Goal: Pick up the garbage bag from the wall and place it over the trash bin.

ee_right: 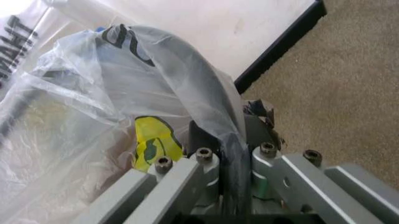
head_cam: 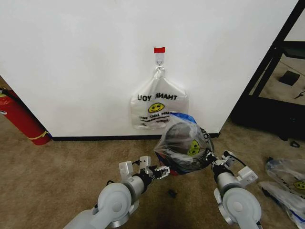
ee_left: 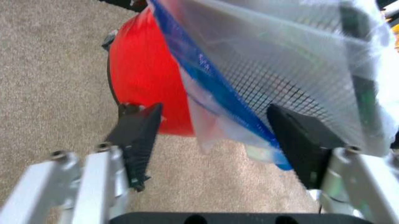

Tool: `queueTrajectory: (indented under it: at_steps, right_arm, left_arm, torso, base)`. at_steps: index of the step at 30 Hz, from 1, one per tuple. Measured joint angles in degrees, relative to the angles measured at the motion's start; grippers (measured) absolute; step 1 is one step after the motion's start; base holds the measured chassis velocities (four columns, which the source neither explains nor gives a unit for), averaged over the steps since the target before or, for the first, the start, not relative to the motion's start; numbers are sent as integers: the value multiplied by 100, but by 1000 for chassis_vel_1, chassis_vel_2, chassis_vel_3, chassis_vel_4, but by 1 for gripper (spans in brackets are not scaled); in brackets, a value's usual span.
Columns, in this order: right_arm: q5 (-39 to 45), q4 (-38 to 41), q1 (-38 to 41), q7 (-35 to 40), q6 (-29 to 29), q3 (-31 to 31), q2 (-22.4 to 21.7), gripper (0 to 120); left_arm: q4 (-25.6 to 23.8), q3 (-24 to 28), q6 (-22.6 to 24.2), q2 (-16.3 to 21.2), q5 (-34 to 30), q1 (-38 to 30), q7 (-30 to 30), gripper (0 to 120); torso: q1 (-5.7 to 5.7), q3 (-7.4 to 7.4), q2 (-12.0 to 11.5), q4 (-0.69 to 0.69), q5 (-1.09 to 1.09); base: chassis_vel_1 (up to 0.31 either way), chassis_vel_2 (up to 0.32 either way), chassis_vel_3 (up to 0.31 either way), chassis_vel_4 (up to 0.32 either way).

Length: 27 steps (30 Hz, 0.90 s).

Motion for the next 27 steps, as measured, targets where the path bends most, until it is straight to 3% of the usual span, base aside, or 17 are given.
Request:
queueTrajectory:
  at_steps: [19,27]
  right_arm:
    - [-7,47,-24,1,0,0,32,0]
    - [101,148,-75,51,-64,-8,62,0]
  left_arm:
    - [27,57,-9,-9,154,36,51,0]
    - [301,86,-37,-56,471,-5,133,0]
  torso:
    - [0,0,0,0,0]
    - [0,0,0,0,0]
  base:
    - [0,0,0,0]
    - [0,0,0,0]
